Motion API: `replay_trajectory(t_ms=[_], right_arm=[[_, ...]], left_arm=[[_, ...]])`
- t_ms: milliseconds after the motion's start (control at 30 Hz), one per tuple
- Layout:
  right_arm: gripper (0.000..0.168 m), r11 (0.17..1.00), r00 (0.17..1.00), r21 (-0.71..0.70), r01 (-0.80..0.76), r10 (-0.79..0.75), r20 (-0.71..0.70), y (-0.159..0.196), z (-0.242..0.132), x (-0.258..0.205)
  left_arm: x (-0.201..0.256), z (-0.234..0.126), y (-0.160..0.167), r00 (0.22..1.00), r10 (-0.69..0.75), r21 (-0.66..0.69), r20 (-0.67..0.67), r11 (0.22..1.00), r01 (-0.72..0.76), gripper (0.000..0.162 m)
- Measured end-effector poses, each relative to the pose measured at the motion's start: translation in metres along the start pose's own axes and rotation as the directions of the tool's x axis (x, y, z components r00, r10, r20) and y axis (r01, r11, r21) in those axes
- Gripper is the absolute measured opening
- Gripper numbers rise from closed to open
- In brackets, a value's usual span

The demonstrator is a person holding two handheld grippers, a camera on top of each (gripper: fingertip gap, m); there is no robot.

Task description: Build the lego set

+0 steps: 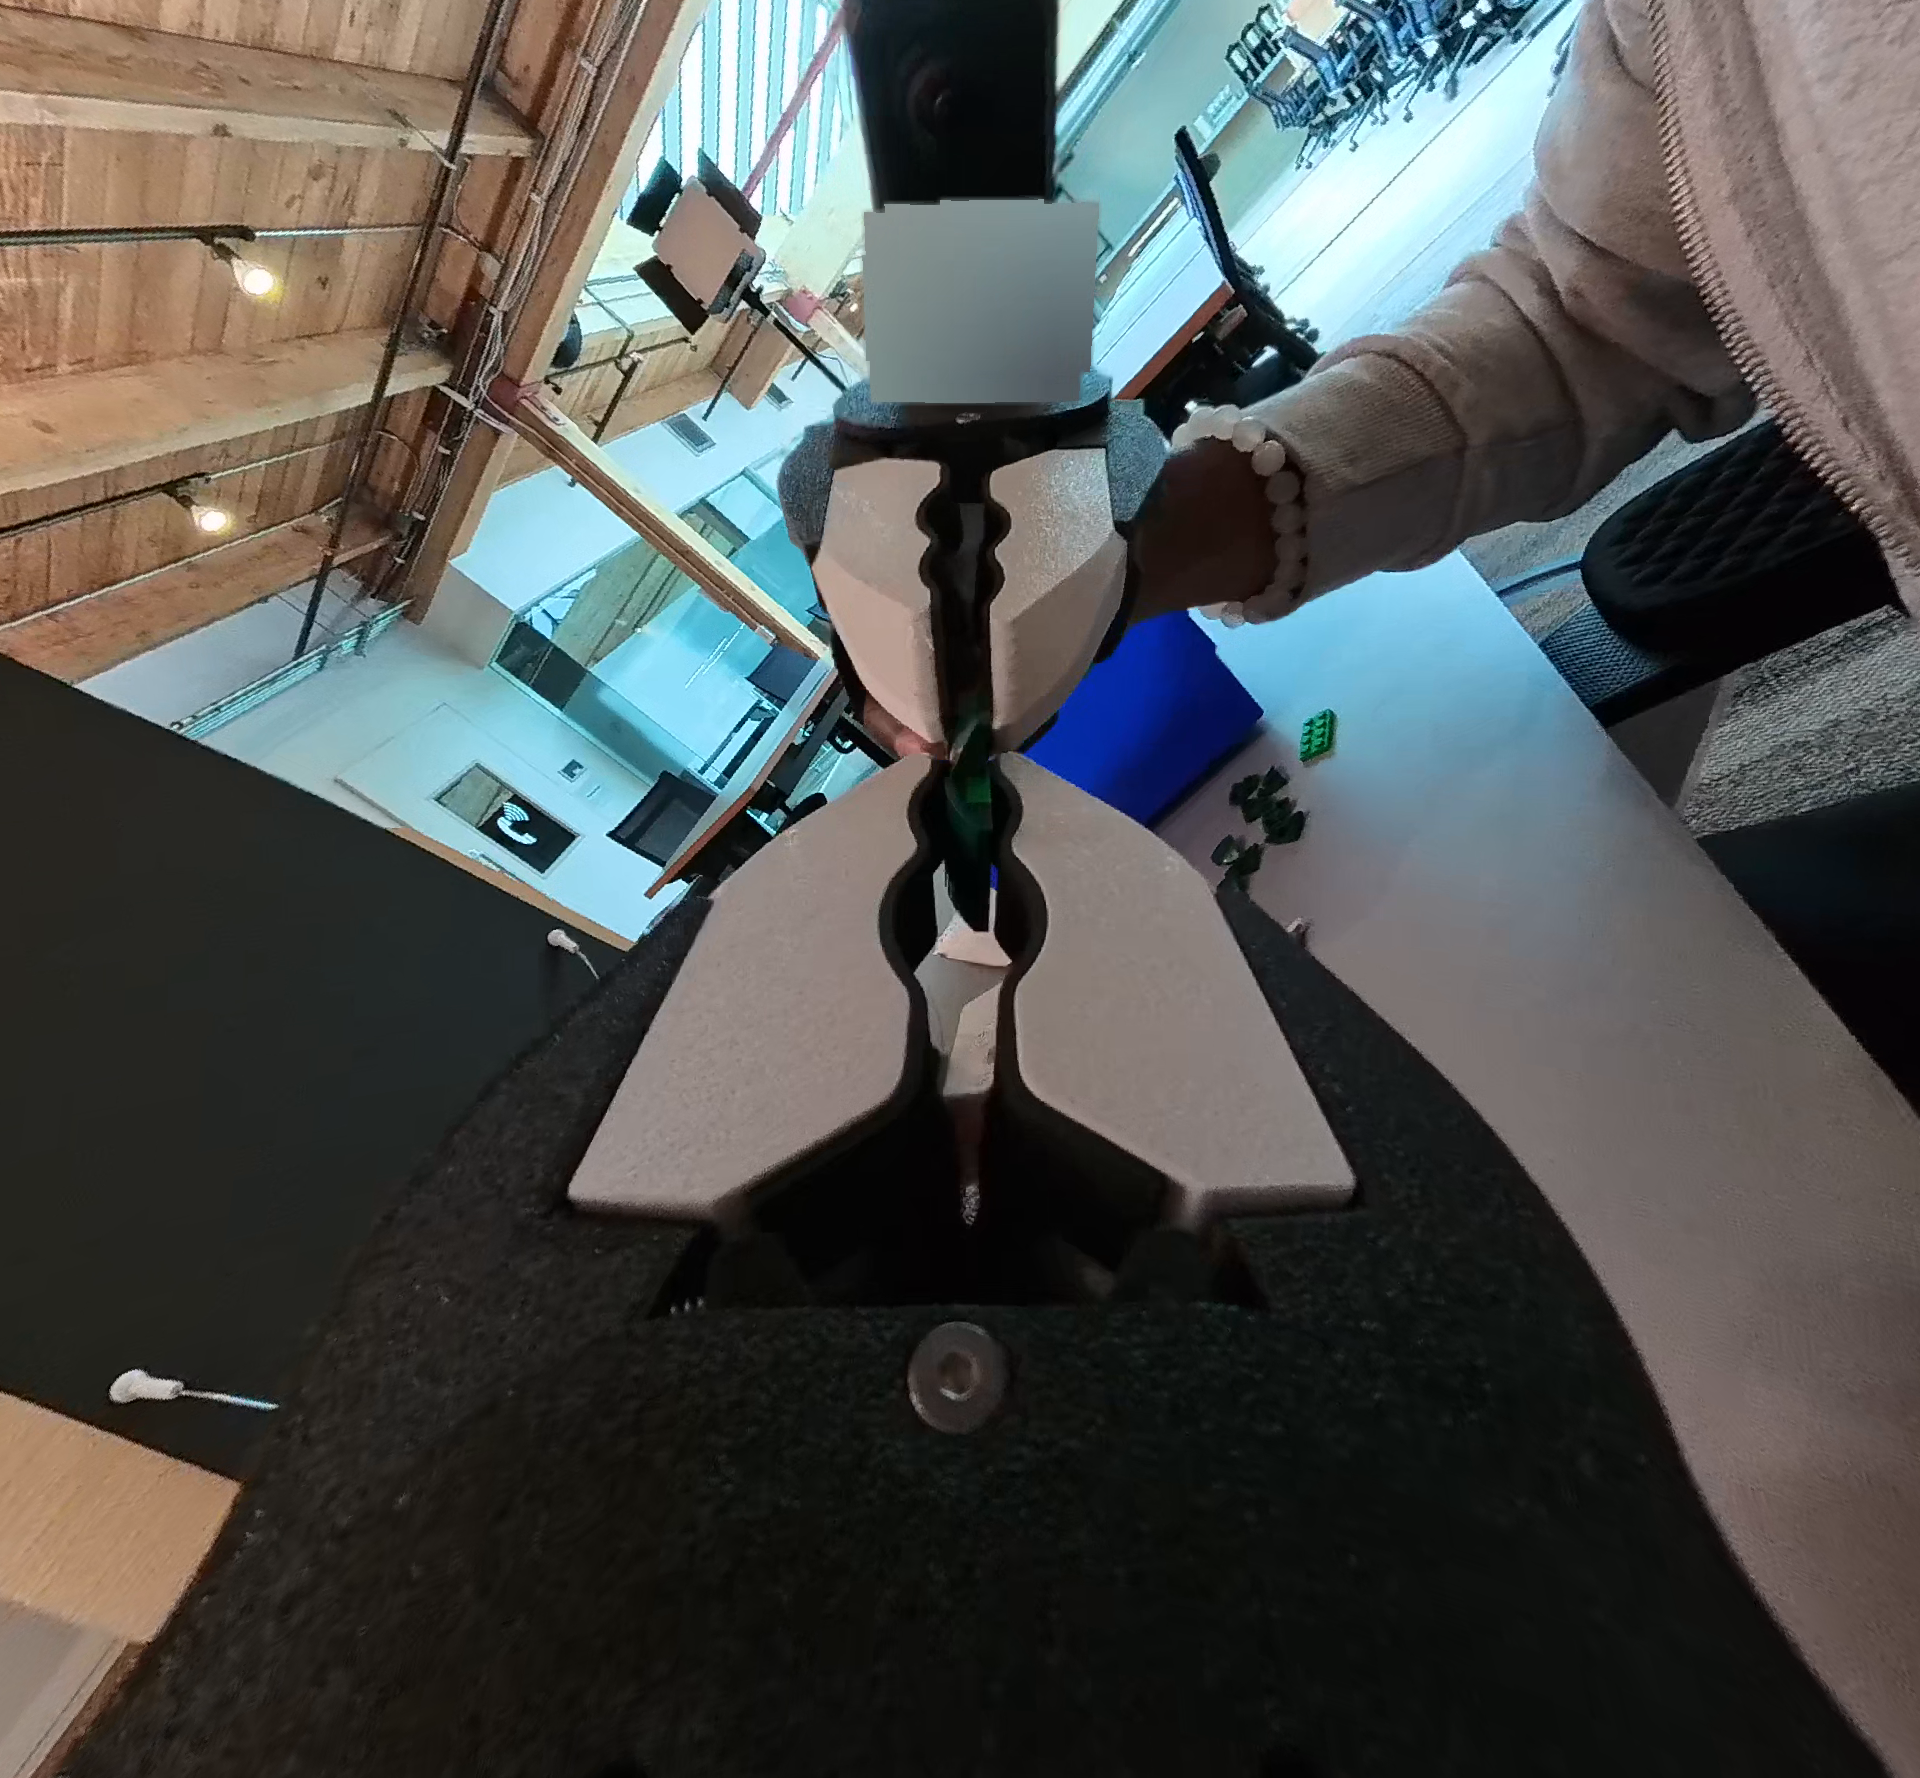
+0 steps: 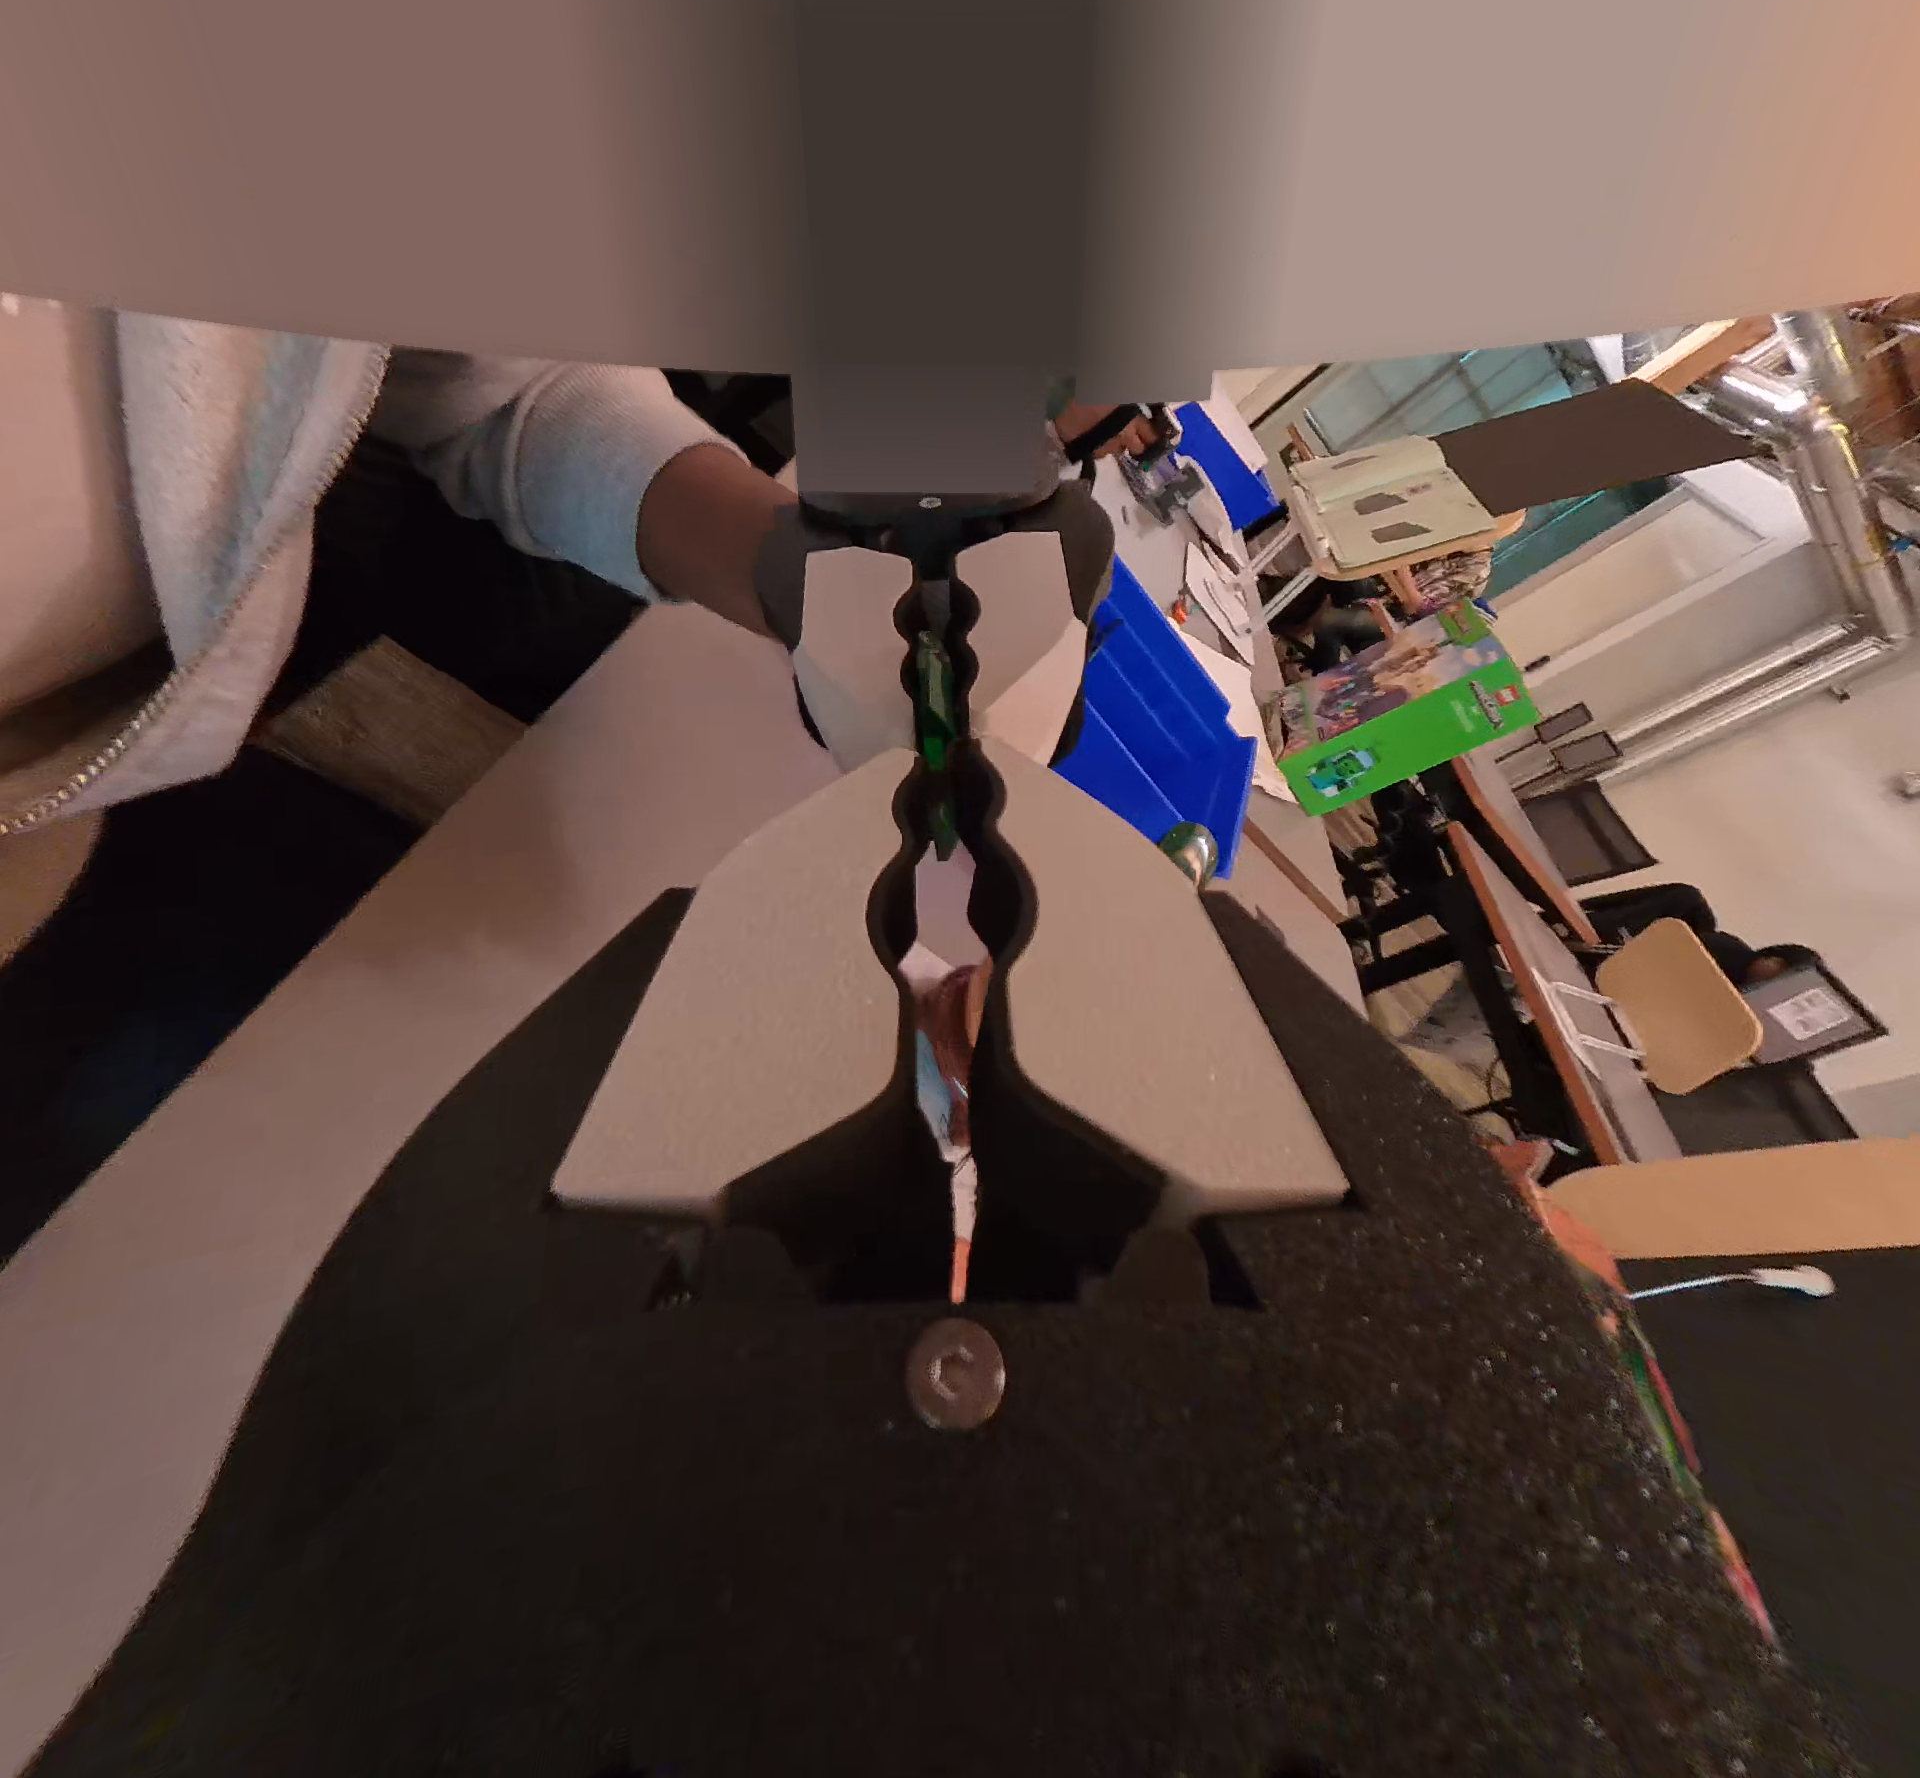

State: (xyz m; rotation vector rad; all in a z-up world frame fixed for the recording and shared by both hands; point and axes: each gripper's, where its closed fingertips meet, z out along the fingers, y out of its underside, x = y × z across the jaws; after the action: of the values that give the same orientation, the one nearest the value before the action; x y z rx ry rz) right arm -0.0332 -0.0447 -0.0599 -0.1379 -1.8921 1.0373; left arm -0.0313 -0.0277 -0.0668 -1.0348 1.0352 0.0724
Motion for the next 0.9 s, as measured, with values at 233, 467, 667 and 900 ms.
replay_trajectory(t_ms=[233,467,667,900], right_arm=[[0.005,0.999,0.993,0.036,0.024,-0.02,-0.114,0.0,0.001,0.004],[0.004,0.999,0.996,0.047,-0.002,0.006,-0.092,0.0,-0.004,-0.002],[0.004,0.995,0.995,0.092,0.024,-0.015,-0.098,-0.008,-0.008,-0.004],[0.019,0.993,0.981,0.095,0.073,-0.054,-0.184,-0.004,-0.008,-0.002]], left_arm=[[-0.002,0.001,0.002,0.998,-0.068,0.009,0.003,0.998,0.068,0.005],[-0.004,0.004,0.001,0.998,-0.019,0.017,0.06,1.0,0.018,0.021],[0.006,0.007,-0.003,0.999,0.017,0.034,0.031,0.999,-0.018,0.005],[0.001,0.006,-0.008,0.997,0.035,0.047,0.066,0.998,-0.039,0.005]])
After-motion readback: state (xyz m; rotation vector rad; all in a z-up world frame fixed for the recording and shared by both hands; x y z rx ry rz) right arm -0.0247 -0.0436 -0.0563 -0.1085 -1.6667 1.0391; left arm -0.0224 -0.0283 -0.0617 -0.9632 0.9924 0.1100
